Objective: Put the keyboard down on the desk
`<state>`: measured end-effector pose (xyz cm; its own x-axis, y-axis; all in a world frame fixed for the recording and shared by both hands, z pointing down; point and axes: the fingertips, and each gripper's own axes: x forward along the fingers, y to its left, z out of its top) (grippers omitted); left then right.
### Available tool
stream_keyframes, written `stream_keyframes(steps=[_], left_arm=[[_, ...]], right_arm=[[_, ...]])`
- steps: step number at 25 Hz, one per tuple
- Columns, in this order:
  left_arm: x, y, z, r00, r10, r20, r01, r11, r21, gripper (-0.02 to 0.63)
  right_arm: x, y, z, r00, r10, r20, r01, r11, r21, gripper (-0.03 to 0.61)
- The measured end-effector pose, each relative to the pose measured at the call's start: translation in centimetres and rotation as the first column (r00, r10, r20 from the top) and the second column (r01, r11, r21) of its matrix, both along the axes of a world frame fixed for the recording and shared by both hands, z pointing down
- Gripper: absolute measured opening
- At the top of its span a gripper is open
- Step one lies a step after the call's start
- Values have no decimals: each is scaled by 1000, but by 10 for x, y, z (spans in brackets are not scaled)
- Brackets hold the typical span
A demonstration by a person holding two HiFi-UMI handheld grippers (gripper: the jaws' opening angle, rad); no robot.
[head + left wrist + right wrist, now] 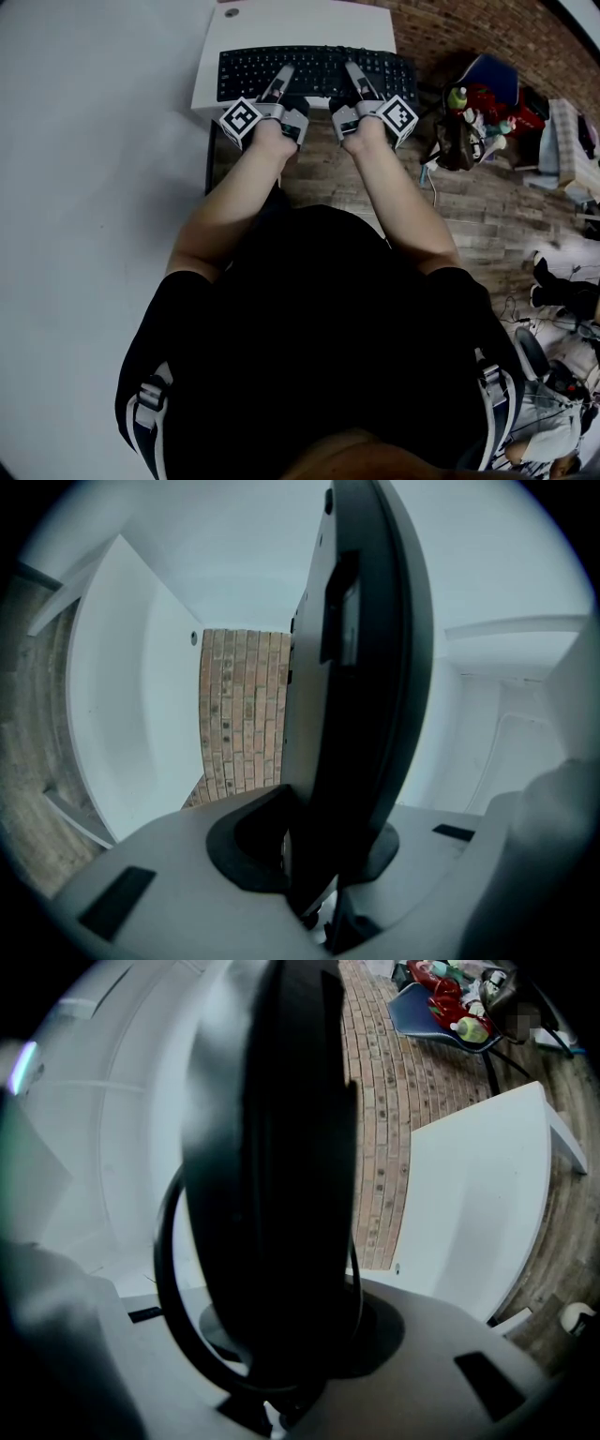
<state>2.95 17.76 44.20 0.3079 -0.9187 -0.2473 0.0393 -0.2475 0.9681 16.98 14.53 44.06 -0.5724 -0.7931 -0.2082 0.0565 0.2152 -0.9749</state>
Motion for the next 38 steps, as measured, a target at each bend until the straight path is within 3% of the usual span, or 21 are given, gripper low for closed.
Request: stream_keyframes(steps=[10, 17, 22, 34, 38], left_arm=[[-32, -39, 5, 1000, 12, -10, -12, 1000, -21, 78], [-59, -110, 24, 999, 35, -22, -36, 998, -45, 78], [-104, -186, 29, 998, 61, -32, -63, 996, -63, 78], [-109, -199, 22, 996, 75, -57, -78, 996, -52, 78], [-109, -196, 20, 997, 77, -31, -79, 995, -62, 79]], right_arm=[[-32, -37, 4, 1000, 6, -9, -6, 1000, -20, 140], [-58, -105, 22, 999, 29, -22, -30, 999, -42, 140], [-102, -177, 24, 998, 54, -36, -56, 997, -54, 140], [-109, -190, 26, 997, 64, -39, -66, 996, -66, 140], [-109, -188, 18, 998, 59, -31, -61, 997, -55, 140]])
